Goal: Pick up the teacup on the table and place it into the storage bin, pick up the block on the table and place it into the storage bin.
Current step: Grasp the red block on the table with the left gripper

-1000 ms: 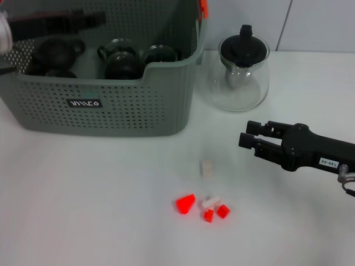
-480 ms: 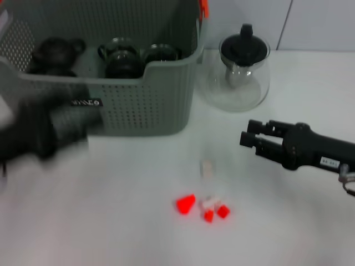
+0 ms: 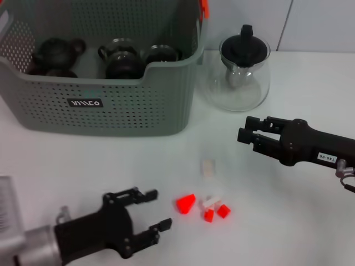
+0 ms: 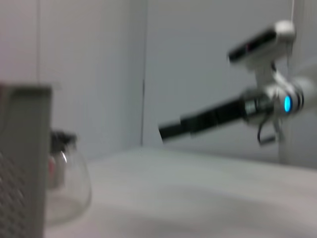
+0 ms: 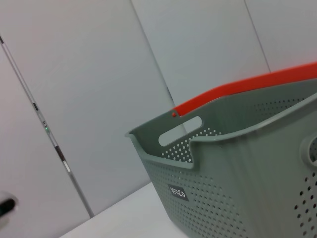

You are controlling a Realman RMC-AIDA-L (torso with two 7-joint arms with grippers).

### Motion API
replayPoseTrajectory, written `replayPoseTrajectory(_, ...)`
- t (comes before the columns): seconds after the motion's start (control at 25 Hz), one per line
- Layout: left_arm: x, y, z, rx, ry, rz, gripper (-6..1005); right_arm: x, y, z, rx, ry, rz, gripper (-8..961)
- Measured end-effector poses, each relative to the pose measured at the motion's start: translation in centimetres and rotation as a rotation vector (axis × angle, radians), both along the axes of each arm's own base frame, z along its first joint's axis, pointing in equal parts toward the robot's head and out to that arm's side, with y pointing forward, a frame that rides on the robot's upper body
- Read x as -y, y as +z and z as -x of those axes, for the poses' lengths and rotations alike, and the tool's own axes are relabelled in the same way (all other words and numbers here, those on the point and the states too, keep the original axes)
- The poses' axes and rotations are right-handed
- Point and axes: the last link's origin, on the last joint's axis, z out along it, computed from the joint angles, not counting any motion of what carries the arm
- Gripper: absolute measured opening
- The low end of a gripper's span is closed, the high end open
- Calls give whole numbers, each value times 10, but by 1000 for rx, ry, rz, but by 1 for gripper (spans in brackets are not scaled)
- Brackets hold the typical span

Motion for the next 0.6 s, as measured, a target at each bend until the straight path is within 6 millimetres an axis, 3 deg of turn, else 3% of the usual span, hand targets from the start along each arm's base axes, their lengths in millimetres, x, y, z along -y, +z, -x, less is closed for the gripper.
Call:
replayPoseTrajectory(0.24,-16,-27,-8,-53,31,45,529,1,0,-2,-1,-8,-3,562)
replayPoseTrajectory(0.6,-30,-48,-15,-122,23,20,523,2,0,-2,-1,-9,-2,564)
